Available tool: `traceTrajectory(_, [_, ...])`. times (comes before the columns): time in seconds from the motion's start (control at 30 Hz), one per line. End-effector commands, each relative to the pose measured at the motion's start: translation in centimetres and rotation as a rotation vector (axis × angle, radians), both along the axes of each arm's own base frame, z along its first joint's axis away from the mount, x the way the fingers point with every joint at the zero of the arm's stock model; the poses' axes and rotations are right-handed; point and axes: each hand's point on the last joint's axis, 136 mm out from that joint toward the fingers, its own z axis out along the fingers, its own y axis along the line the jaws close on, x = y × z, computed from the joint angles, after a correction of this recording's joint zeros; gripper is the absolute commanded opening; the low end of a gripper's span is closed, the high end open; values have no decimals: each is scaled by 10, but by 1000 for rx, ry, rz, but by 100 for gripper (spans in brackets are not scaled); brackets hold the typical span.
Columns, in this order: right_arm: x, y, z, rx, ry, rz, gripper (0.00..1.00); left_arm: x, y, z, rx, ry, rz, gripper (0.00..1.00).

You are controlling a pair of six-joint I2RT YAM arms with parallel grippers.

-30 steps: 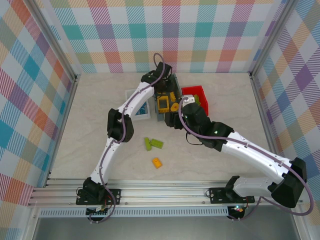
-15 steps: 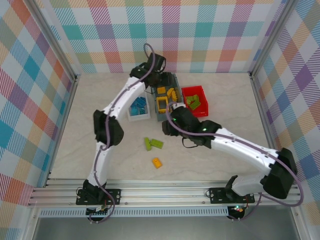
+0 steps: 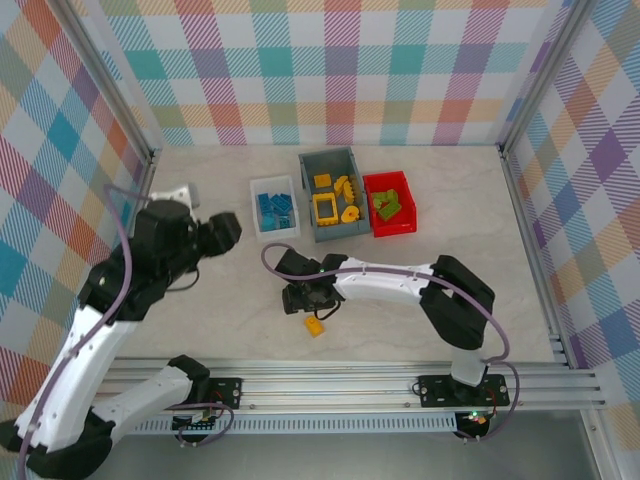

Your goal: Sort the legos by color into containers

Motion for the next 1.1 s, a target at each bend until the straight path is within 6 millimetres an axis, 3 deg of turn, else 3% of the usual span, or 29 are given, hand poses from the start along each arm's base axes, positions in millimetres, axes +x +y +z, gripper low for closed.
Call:
traceTrajectory(0.0, [-1,16,2,35,55,-4,65,-42,25,-44,55,142,29,66])
traceTrajectory(0.13, [11,15,-15,-11,61,-20,65,-67,33,-52,11,152,26,66])
traceTrajectory(0.33, [42,15,-23,-89,10,-4,64,-73,19,-58,-77,161,-22,65])
traceTrajectory(0.5, [56,23,-28,-155,-16,31,56,-75,17,-51,-93,150,-37,65])
traceTrajectory(0.7, [56,29,-35,-166,-6,36,39,-78,20,-50,-89,143,-38,65])
traceTrajectory(0.87, [47,35,0,-113,-72,64,22,-78,16,-50,-91,147,-55,65])
traceTrajectory(0.97, [42,33,41,-47,-115,70,17,-74,5,-45,-127,140,-97,65])
traceTrajectory(1.07, [43,14,80,-3,-170,52,15,-67,-18,-37,-183,125,-185,67])
